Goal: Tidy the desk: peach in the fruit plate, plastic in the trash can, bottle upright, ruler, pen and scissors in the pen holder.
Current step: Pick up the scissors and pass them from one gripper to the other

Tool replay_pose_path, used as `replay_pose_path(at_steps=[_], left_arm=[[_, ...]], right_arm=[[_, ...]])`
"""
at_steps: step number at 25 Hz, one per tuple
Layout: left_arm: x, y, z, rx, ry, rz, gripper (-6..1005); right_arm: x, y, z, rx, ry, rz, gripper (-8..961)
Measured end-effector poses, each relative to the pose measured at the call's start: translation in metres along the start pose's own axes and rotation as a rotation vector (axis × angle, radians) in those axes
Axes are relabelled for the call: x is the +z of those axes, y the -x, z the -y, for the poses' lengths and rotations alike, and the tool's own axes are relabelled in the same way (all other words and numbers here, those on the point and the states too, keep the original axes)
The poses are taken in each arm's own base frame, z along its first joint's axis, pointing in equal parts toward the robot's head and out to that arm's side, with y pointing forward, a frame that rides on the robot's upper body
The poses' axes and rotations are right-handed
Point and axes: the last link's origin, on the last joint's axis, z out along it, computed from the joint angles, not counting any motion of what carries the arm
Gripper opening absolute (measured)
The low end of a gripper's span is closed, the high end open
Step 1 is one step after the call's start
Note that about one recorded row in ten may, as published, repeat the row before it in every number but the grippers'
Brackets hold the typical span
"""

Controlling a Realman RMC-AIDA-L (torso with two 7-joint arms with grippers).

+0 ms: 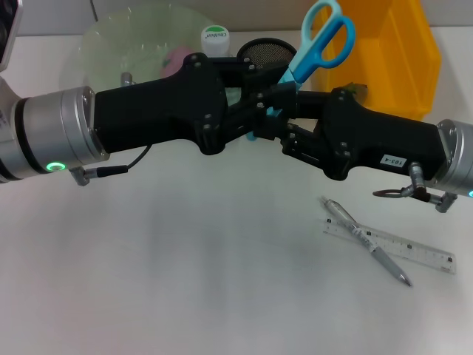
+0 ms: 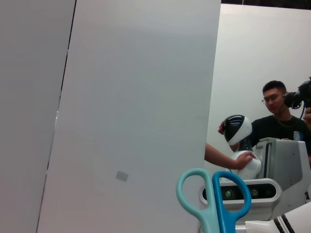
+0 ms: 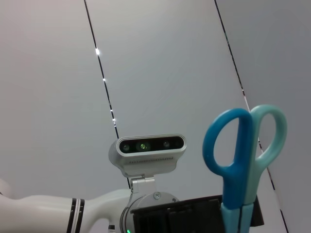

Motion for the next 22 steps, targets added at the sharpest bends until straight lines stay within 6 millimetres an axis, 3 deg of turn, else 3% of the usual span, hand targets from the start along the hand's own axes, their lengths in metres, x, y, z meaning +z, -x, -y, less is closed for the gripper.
replay_pose_path(at_steps=[11, 22], left_arm=[[0.0000, -0.0003, 0.0002, -0.002, -0.001, -0.002, 233], [-0.0022, 0.0002, 0.0004, -0.006, -0.008, -0.001, 232]], right_arm=[[-0.0025, -0.0009, -0.0005, 0.002, -0.009, 0.006, 183], [-0.0070, -0.0026, -0.0009, -0.016, -0.029, 0.013, 146]])
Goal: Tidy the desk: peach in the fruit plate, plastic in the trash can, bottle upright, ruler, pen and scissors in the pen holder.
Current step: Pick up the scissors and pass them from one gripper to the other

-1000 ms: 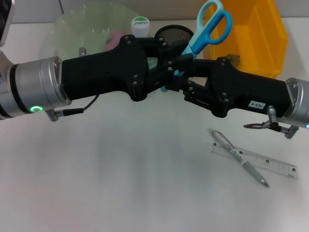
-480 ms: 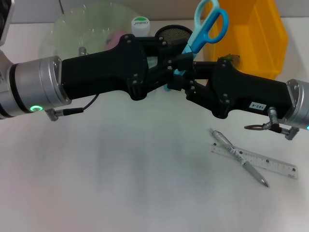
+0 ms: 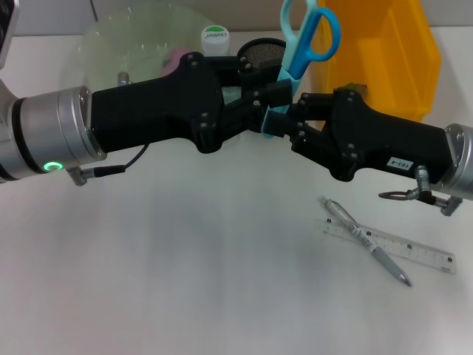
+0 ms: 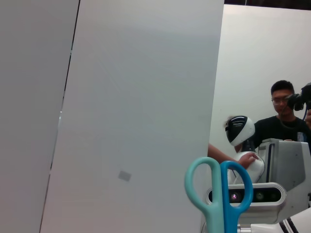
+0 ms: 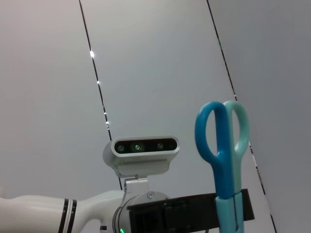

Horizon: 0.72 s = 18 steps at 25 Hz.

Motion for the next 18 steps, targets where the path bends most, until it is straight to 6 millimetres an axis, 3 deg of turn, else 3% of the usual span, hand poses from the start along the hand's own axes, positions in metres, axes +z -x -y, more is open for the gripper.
replay_pose_path(at_steps=[10, 18], left_arm=[[-0.0025, 0.0020, -0.0011, 0.001, -0.004, 0.003, 180], [-0.0075, 0.0023, -0.0015, 0.000, -0.023, -0.008, 194]], right_arm=[[0.0002, -0.0002, 0.0000, 0.000, 0.000, 0.000, 111], [-0.0008, -0.0012, -0.0001, 0.000, -0.005, -0.002, 94]])
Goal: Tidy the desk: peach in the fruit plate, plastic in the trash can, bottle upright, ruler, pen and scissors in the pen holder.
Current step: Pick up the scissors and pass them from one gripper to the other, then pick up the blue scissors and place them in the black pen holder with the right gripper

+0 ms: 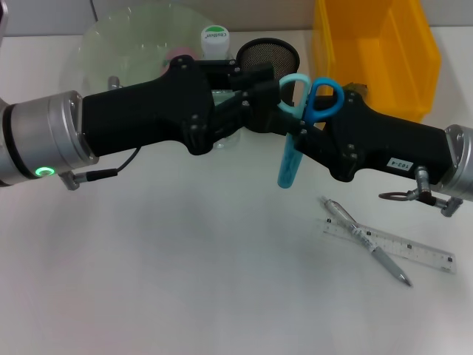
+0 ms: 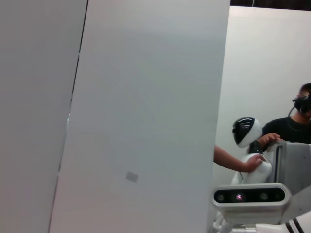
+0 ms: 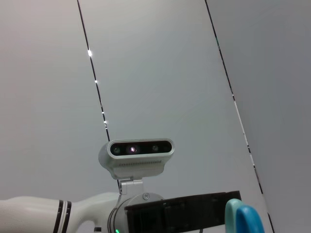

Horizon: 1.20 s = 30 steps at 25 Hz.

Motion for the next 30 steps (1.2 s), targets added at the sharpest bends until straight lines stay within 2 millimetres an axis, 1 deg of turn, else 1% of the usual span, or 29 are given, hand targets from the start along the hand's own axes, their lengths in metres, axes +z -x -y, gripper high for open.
replay_pose_path(at_steps=[8, 11, 14, 16, 19, 21, 22, 24, 25, 26, 27, 30], left_arm=[[-0.011, -0.005, 0.001, 0.011, -0.028, -0.028, 201], [-0.017, -0.006, 0.000, 0.019, -0.039, -0.033, 202], [-0.018, -0.006, 0.000, 0.023, -0.044, -0.033, 293], [-0.024, -0.005, -0.003, 0.046, -0.058, -0.032, 354], [-0.025, -0.005, -0.003, 0.049, -0.062, -0.032, 470], [-0.031, -0.002, -0.006, 0.052, -0.083, -0.030, 547], [-0.031, -0.002, -0.006, 0.052, -0.083, -0.030, 596], [-0.032, -0.001, -0.006, 0.050, -0.085, -0.030, 694], [-0.032, -0.001, -0.006, 0.050, -0.085, -0.030, 743], [-0.032, -0.001, -0.007, 0.048, -0.085, -0.030, 792], [-0.032, -0.001, -0.007, 0.048, -0.085, -0.030, 794], [-0.035, 0.005, -0.011, 0.045, -0.084, -0.023, 801]], right_arm=[[-0.009, -0.003, -0.001, 0.001, -0.034, 0.007, 94], [-0.018, 0.000, 0.003, -0.007, -0.083, 0.034, 94], [-0.023, 0.002, 0.005, -0.011, -0.106, 0.048, 94], [-0.029, 0.006, 0.008, -0.022, -0.139, 0.071, 94], [-0.033, 0.011, 0.011, -0.036, -0.157, 0.084, 94], [-0.037, 0.021, 0.015, -0.054, -0.181, 0.100, 94], [-0.037, 0.021, 0.015, -0.054, -0.181, 0.100, 94], [-0.039, 0.028, 0.021, -0.066, -0.205, 0.105, 94], [-0.040, 0.032, 0.025, -0.072, -0.220, 0.104, 94], [-0.038, 0.040, 0.033, -0.084, -0.250, 0.095, 93], [-0.038, 0.040, 0.033, -0.084, -0.250, 0.095, 93], [-0.032, 0.051, 0.047, -0.098, -0.292, 0.067, 93]])
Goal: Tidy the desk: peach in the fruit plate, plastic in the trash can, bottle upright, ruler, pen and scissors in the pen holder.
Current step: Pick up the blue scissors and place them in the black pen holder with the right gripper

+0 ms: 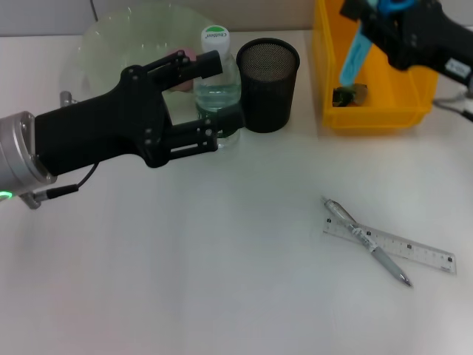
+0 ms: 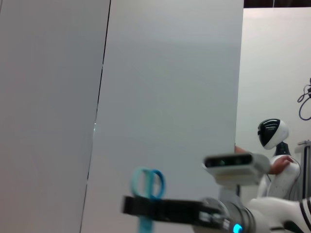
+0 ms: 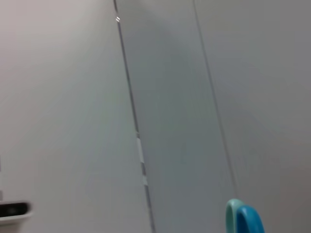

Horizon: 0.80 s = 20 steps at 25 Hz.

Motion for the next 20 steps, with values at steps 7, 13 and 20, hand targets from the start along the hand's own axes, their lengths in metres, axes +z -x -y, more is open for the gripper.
replay_pose_path(at_steps=[7, 13, 20], left_arm=[[-0.007, 0.006, -0.006, -0.015, 0.002, 0.016, 805], [-0.010, 0.008, -0.008, -0.021, -0.002, 0.016, 805], [-0.011, 0.008, -0.009, -0.028, 0.004, 0.012, 805]], right_arm=[[0.027, 0.017, 0.018, 0.010, -0.050, -0.027, 93], [0.048, 0.020, 0.027, 0.011, -0.082, -0.074, 93], [0.070, 0.002, 0.019, -0.035, -0.061, -0.163, 93]])
